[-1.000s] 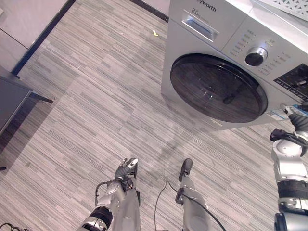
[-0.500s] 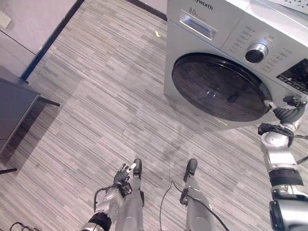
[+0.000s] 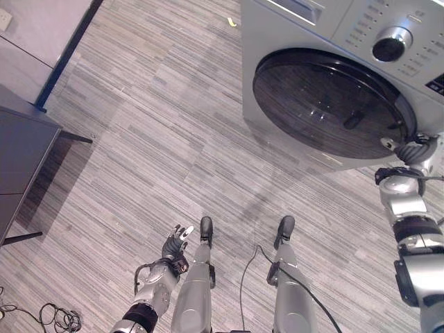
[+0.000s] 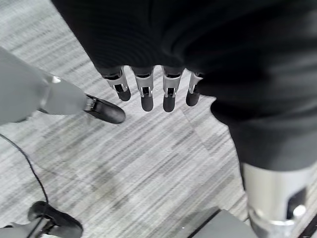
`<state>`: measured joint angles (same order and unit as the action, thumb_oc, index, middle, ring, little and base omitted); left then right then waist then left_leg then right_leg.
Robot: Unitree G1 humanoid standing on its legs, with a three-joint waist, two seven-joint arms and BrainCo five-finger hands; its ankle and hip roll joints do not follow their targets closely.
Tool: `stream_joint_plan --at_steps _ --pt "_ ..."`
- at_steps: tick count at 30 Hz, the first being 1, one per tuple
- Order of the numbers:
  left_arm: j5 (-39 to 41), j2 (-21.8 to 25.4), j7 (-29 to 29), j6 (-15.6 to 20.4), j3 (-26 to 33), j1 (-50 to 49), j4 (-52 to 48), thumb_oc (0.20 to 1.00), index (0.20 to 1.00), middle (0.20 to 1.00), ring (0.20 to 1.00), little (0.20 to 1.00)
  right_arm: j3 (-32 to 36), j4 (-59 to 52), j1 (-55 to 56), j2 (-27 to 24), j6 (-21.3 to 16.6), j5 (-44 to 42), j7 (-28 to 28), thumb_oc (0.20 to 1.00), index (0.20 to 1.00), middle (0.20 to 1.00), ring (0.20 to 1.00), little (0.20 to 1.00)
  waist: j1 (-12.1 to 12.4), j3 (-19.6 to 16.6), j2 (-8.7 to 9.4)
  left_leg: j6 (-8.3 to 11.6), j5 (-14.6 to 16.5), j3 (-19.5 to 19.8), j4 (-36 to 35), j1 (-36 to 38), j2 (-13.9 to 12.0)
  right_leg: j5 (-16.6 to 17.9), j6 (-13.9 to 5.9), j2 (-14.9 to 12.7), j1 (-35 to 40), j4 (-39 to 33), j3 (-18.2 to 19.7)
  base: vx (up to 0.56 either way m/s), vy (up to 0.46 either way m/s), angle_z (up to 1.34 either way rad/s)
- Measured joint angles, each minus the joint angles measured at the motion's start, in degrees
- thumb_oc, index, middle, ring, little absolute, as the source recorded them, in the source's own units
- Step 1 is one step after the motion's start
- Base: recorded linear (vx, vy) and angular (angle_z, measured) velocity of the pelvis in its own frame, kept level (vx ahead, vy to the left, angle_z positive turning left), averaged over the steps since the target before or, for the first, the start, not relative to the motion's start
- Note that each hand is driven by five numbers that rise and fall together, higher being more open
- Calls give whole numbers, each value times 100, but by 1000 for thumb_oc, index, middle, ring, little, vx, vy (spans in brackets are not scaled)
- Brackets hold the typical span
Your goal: Grab the laundry basket,head to the washer,open it,put in the laundry and shut it.
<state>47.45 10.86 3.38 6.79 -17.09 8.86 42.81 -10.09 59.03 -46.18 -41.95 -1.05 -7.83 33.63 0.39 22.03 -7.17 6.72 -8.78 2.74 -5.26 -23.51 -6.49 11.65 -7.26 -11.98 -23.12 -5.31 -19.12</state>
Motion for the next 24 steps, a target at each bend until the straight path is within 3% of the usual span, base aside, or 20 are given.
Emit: stream_joint_plan --at_steps 3,4,5,6,7,8,10,12,13,14,24 --pt "101 -2 -12 33 6 1 30 1000 1000 1000 1000 1000 -258 324 -229 -190 26 -226 -389 1000 1000 1000 1000 1000 29 30 -50 -18 -30 -5 1 -121 -23 34 19 24 -112 24 -1 -3 -18 -2" --pt "114 -5 -12 32 5 -8 77 1000 1000 1000 1000 1000 -316 298 -206 -163 -3 -257 -404 940 940 940 940 940 10 33 -48 -17 -42 -1 2 -125 -25 47 36 28 -110 26 -14 -6 -19 4" --pt "150 -6 -20 25 5 -14 102 1000 1000 1000 1000 1000 -462 252 -207 -178 -1 -364 -450 1000 1000 1000 1000 1000 -31 34 -44 14 -62 -7 1 -114 -28 70 29 32 -103 26 -12 0 0 0" --pt "151 -5 -26 26 7 -4 97 1000 1000 1000 1000 1000 -475 249 -202 -194 -23 -370 -503 1000 1000 1000 1000 1000 -48 35 -43 20 -65 -8 2 -109 -29 89 54 32 -99 25 -13 0 0 0" --pt "151 -5 -29 33 5 0 92 1000 1000 1000 1000 1000 -496 248 -202 -187 -41 -371 -545 944 944 944 944 944 -57 34 -42 19 -65 -10 2 -105 -30 90 55 33 -97 25 -13 50 -20 -4" --pt "151 -2 -82 44 8 4 78 1000 1000 1000 1000 1000 -618 241 -224 -217 -47 -373 -674 705 705 705 705 705 -71 34 -41 14 -56 -25 0 -80 -41 87 57 42 -88 23 -2 46 -16 -6" --pt "151 10 -154 52 11 -4 79 1000 1000 1000 1000 1000 -838 238 -256 -212 -39 -373 -860 752 752 752 752 752 -70 33 -39 23 -56 -32 -2 -50 -99 83 67 99 -70 25 14 11 -8 -8" --pt "152 6 -193 52 7 -1 82 1000 1000 1000 1000 1000 -921 213 -279 -229 -48 -367 -974 636 636 636 636 636 -71 33 -39 30 -61 -29 -2 -54 -148 87 89 153 -79 25 9 -12 6 -6" --pt "152 1 -203 50 3 -2 86 1000 1000 1000 1000 1000 -945 213 -303 -268 -47 -366 -1044 542 542 542 542 542 -70 33 -40 35 -65 -30 -1 -51 -178 87 95 184 -80 25 11 -17 8 -6" --pt "158 1 -216 51 8 -2 83 1000 1000 1000 1000 1000 -1047 214 -324 -264 -41 -361 -1081 200 200 200 200 200 -56 33 -40 51 -75 -28 -2 -49 -207 84 112 212 -81 25 9 -17 3 -10" --pt "160 -68 -224 65 114 -118 215 1000 1000 1000 1000 1000 -1425 -16 -301 -231 126 -355 -1153 200 200 200 200 200 25 17 -30 119 -109 -24 -1 -41 -395 120 234 401 -74 27 -16 -2 -1 -2"
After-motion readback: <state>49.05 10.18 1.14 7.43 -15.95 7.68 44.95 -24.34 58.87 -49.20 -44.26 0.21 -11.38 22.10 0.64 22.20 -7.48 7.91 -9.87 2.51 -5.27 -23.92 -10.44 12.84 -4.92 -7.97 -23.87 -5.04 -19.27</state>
